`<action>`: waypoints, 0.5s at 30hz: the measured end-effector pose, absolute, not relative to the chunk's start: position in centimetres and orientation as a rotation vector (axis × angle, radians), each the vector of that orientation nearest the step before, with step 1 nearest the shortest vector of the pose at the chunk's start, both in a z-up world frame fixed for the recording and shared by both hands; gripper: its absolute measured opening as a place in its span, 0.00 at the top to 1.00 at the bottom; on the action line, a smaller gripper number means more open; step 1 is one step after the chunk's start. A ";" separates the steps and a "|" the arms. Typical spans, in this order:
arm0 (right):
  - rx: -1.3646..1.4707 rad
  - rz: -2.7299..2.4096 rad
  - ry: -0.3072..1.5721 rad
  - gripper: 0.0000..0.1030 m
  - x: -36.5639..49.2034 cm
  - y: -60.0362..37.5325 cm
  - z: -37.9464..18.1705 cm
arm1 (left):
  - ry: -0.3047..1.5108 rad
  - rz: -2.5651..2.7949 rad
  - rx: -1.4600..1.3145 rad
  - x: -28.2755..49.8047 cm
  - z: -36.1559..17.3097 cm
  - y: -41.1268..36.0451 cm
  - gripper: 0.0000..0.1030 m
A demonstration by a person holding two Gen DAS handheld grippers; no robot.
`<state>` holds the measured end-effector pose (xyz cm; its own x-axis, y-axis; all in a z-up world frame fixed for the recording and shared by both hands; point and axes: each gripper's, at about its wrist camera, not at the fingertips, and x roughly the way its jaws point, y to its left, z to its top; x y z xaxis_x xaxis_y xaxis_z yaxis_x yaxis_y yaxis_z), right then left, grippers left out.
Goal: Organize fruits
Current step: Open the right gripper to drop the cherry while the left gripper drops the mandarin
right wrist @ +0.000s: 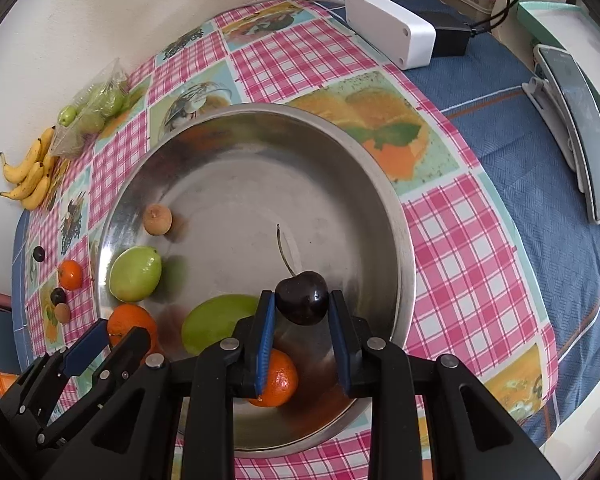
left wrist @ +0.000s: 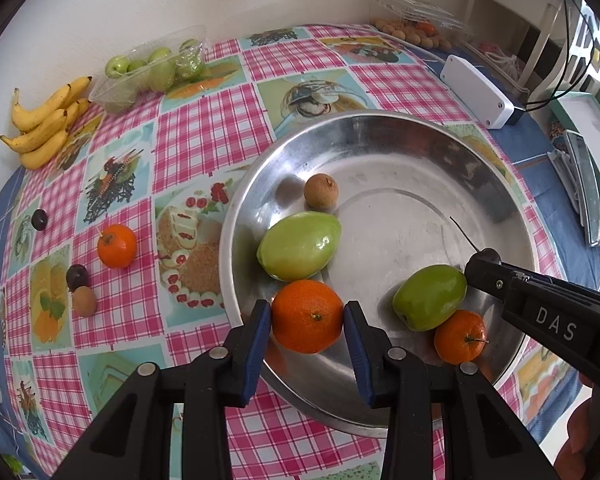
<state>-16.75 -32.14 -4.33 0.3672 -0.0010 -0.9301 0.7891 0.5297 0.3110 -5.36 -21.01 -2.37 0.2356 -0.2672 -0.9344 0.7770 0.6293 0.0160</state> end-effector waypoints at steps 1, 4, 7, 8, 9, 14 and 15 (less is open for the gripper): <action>0.885 -0.604 1.087 0.73 -16.8 -32.1 -4.3 | 1.116 -0.767 0.549 -5.4 -2.4 -21.0 0.61; 0.889 -0.601 1.086 0.73 -16.8 -32.1 -4.3 | 1.118 -0.770 0.550 -5.5 -2.3 -21.1 0.60; 0.886 -0.603 1.087 0.73 -16.7 -32.2 -4.3 | 1.123 -0.772 0.552 -5.4 -2.3 -21.2 0.60; 0.886 -0.605 1.086 0.72 -16.7 -32.2 -4.3 | 1.126 -0.773 0.550 -5.4 -2.3 -21.2 0.60; 0.885 -0.609 1.082 0.69 -16.8 -32.2 -4.1 | 1.123 -0.775 0.548 -5.4 -2.2 -21.2 0.59; 0.869 -0.623 1.056 0.61 -17.0 -32.3 -3.1 | 1.106 -0.782 0.522 -5.3 -1.2 -20.9 0.56; 0.865 -0.625 1.050 0.61 -17.1 -32.3 -2.8 | 1.103 -0.782 0.514 -5.2 -1.0 -20.8 0.55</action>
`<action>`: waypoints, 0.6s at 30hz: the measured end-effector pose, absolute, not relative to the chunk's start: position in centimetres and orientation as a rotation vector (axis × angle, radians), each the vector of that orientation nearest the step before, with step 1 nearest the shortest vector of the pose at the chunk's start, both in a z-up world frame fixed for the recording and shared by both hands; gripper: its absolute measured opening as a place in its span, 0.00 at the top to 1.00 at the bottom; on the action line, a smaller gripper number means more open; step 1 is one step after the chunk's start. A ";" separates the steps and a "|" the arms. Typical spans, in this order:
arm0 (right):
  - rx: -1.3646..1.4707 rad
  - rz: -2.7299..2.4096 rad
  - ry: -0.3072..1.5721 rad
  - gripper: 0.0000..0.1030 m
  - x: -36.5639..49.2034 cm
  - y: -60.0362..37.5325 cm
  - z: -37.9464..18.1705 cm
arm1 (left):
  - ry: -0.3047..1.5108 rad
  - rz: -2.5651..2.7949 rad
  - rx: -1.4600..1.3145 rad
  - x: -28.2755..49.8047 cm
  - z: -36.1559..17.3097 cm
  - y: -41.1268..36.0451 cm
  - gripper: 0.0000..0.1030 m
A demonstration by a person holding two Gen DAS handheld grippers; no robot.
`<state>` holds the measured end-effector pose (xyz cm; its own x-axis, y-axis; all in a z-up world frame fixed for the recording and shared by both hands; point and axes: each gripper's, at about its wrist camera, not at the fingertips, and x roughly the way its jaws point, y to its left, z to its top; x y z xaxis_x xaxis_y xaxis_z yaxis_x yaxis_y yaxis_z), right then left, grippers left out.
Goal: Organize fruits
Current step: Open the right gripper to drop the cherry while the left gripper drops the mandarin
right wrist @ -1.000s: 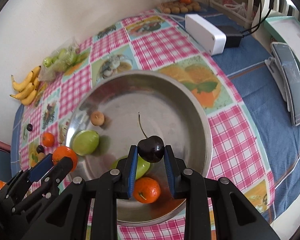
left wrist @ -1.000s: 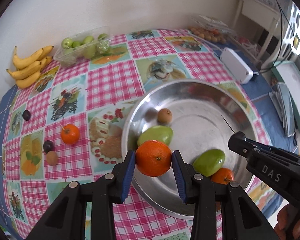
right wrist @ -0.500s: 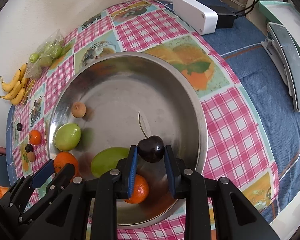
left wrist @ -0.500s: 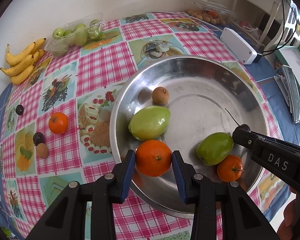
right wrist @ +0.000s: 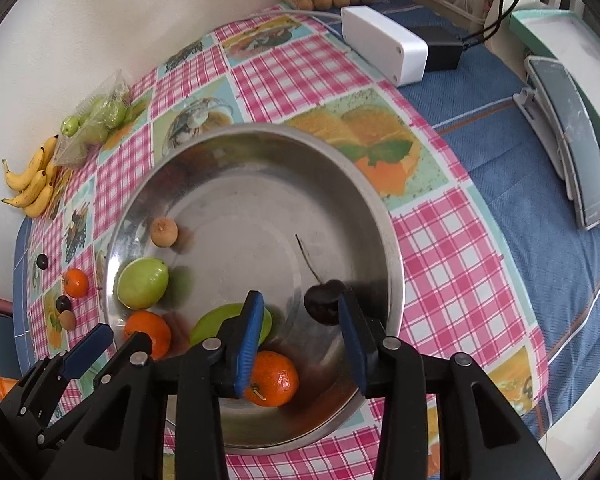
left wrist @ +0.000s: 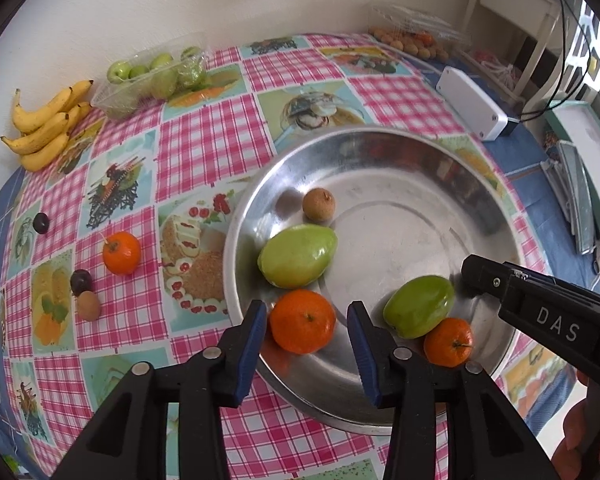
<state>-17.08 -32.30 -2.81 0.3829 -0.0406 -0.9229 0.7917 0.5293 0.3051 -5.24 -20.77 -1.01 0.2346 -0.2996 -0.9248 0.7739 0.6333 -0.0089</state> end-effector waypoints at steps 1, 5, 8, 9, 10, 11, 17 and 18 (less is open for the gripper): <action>0.860 -0.626 1.042 0.61 -17.1 -32.3 -2.5 | 1.099 -0.784 0.502 -5.1 -0.7 -20.6 0.55; 0.833 -0.632 1.011 0.61 -17.2 -32.2 -1.0 | 1.090 -0.777 0.451 -4.3 0.5 -19.9 0.52; 0.815 -0.634 0.988 0.61 -17.3 -32.1 0.0 | 1.088 -0.762 0.407 -3.6 1.2 -19.2 0.48; 0.812 -0.635 0.983 0.60 -17.3 -32.1 0.3 | 1.090 -0.755 0.392 -3.2 1.4 -18.9 0.48; 0.808 -0.636 0.980 0.59 -17.3 -32.0 0.5 | 1.092 -0.748 0.380 -2.9 1.5 -18.7 0.48; 0.803 -0.635 0.979 0.58 -17.3 -31.9 0.6 | 1.094 -0.741 0.370 -2.7 1.5 -18.5 0.47; 0.798 -0.623 1.003 0.57 -16.9 -31.7 0.1 | 1.127 -0.690 0.317 -1.0 1.1 -17.1 0.46; 0.799 -0.623 1.008 0.57 -16.8 -31.6 -0.1 | 1.132 -0.684 0.311 -0.8 1.0 -16.9 0.46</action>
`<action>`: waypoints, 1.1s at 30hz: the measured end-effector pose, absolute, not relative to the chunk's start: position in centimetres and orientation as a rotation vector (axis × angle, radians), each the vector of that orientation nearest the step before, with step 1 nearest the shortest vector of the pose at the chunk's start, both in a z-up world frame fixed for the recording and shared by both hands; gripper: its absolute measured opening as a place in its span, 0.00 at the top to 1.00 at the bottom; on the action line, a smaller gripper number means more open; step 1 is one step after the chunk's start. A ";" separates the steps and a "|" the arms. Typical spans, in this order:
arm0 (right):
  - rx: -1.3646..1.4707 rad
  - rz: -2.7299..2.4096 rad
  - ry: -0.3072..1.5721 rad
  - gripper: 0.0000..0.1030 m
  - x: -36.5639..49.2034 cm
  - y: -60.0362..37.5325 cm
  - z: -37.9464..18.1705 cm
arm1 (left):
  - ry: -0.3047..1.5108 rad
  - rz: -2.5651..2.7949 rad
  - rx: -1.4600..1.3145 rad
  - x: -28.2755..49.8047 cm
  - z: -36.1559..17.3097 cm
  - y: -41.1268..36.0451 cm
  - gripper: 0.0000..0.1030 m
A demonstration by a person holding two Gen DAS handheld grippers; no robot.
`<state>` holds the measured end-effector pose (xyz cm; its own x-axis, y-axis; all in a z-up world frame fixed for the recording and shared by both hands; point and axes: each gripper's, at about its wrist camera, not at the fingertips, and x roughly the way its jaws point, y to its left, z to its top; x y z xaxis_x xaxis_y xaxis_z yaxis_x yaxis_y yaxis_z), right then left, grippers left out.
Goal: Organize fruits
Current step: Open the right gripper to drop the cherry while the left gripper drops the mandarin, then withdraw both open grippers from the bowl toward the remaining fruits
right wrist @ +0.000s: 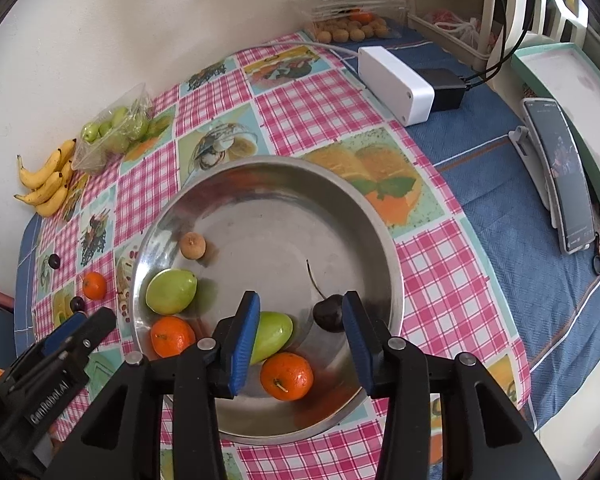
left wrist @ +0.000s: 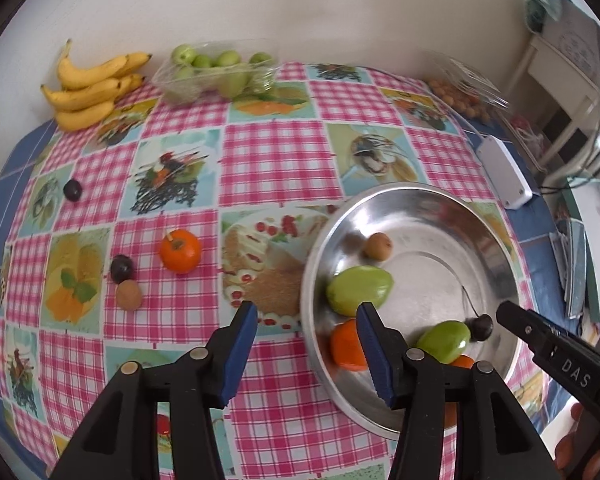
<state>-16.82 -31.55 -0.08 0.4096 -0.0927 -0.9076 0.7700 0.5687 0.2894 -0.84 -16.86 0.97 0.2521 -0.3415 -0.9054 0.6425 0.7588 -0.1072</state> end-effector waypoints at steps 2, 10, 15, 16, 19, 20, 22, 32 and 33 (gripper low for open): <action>0.800 -0.622 1.018 0.51 -16.7 -31.5 -0.4 | 1.142 -0.668 0.303 -0.5 0.7 -16.6 0.45; 0.807 -0.628 1.042 0.17 -16.3 -31.4 -1.1 | 1.159 -0.597 0.311 0.4 -0.4 -16.0 0.30; 0.809 -0.630 1.052 0.13 -16.3 -31.4 -1.4 | 1.167 -0.578 0.308 0.7 -0.8 -15.7 0.18; 0.809 -0.630 1.053 0.13 -16.3 -31.3 -1.4 | 1.165 -0.574 0.308 0.8 -0.9 -15.6 0.17; 0.810 -0.631 1.061 0.12 -16.1 -31.3 -1.7 | 1.162 -0.563 0.309 0.9 -1.0 -15.5 0.09; 0.812 -0.632 1.063 0.12 -16.1 -31.3 -1.7 | 1.163 -0.561 0.308 0.9 -1.0 -15.5 0.09; 0.818 -0.632 1.067 0.12 -16.1 -31.3 -1.8 | 1.164 -0.552 0.304 1.1 -1.0 -15.4 0.07; 0.817 -0.643 1.072 0.00 -16.0 -31.1 -2.2 | 1.148 -0.520 0.288 1.7 -1.1 -14.6 0.00; 0.817 -0.642 1.075 0.00 -15.9 -31.1 -2.2 | 1.147 -0.519 0.293 1.7 -1.1 -14.7 0.00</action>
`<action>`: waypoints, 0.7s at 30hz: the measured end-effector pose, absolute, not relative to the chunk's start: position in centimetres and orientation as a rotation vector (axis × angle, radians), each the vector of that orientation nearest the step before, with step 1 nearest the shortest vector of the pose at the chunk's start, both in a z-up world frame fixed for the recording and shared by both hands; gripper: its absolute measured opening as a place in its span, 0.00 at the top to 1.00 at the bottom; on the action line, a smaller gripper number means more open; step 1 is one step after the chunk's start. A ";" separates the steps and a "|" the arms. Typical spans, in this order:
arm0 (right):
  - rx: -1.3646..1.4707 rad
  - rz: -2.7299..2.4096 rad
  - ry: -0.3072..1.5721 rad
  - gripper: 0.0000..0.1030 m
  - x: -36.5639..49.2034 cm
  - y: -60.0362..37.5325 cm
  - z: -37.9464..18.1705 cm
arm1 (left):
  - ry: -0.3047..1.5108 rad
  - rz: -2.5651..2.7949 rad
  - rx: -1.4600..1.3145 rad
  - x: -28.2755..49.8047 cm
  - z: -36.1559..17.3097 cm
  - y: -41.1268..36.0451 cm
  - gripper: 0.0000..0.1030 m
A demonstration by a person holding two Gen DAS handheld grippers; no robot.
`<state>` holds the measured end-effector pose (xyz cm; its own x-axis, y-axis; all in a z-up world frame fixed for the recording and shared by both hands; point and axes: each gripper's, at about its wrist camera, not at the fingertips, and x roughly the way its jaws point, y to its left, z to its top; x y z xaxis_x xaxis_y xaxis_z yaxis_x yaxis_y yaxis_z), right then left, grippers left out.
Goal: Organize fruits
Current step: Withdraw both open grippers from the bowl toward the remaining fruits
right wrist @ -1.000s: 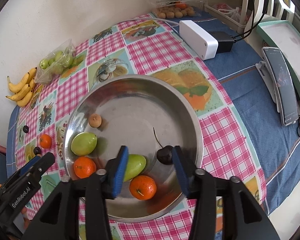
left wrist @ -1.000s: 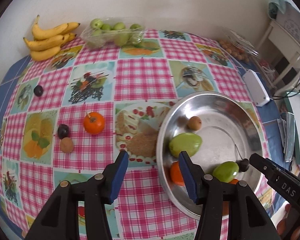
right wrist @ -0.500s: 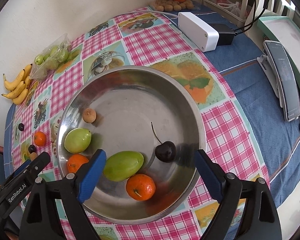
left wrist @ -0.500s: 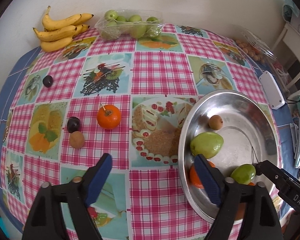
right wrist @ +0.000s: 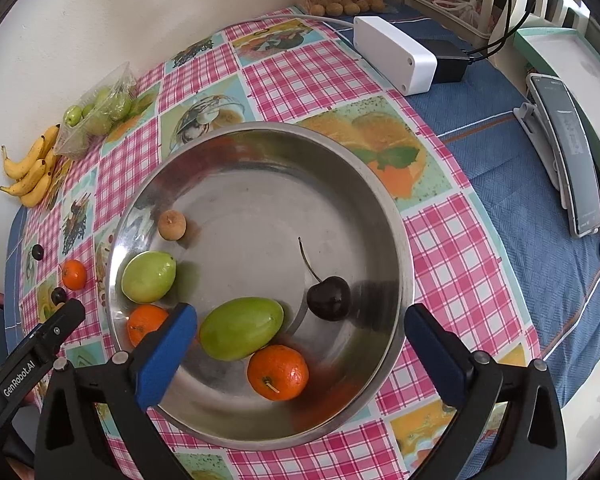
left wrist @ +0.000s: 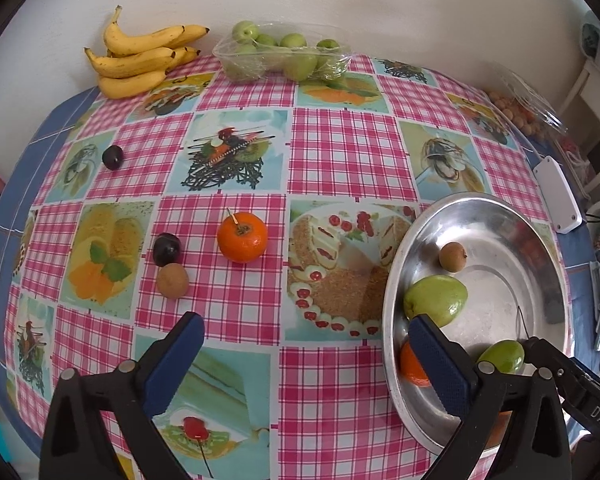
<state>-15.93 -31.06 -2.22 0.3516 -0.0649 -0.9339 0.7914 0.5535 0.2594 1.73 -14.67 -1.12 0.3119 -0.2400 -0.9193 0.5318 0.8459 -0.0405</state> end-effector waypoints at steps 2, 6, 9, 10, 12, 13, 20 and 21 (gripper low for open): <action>0.818 -0.644 1.077 0.00 -15.9 -30.9 -2.3 | 1.144 -0.518 0.303 1.7 -1.1 -14.7 0.00; 0.819 -0.644 1.076 0.00 -15.9 -31.0 -2.3 | 1.143 -0.524 0.328 1.7 -1.1 -14.7 0.00; 0.825 -0.646 1.078 0.00 -15.9 -31.0 -2.2 | 1.138 -0.525 0.345 1.8 -1.0 -14.5 0.00; 0.827 -0.645 1.076 0.00 -15.9 -30.9 -2.1 | 1.138 -0.528 0.345 1.9 -0.9 -14.4 0.00; 0.824 -0.639 1.075 0.00 -15.8 -30.7 -1.9 | 1.142 -0.541 0.344 2.2 -0.8 -14.0 0.00; 0.817 -0.637 1.076 0.00 -15.7 -30.5 -1.8 | 1.143 -0.548 0.347 2.5 -0.6 -13.8 0.00; 0.796 -0.604 1.076 0.00 -14.2 -28.8 -1.1 | 1.116 -0.513 0.363 4.4 0.3 -11.3 0.00; 0.801 -0.597 1.069 0.00 -14.0 -28.6 -1.0 | 1.119 -0.507 0.357 4.7 0.4 -10.9 0.00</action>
